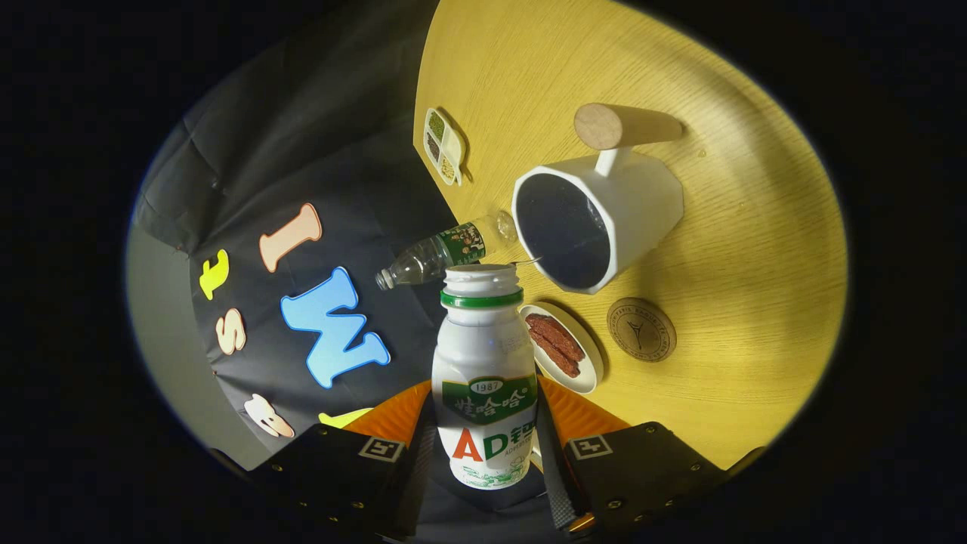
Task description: Take the bottle from table, then pour the juice into the cup, finally place the bottle on the coaster
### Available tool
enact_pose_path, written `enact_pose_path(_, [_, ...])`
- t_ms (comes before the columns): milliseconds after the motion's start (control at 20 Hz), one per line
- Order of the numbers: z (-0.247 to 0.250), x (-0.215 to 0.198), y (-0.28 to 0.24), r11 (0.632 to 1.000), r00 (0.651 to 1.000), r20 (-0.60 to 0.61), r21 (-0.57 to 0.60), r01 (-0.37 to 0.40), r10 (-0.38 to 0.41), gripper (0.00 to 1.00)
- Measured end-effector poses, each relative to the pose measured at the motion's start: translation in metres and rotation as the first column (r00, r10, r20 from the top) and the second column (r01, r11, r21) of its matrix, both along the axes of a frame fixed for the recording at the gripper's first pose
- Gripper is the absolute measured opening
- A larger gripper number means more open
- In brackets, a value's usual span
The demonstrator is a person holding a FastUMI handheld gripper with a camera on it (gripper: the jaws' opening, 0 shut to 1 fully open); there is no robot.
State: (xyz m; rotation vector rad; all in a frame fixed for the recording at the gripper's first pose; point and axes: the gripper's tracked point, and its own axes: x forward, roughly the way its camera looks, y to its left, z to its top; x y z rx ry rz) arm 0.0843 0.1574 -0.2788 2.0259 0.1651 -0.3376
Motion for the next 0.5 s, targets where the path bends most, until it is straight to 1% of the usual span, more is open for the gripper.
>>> enact_pose_path(500, [0.0023,-0.0025,0.0097,1.000,1.000,-0.001,0.000,-0.025,0.025,0.64])
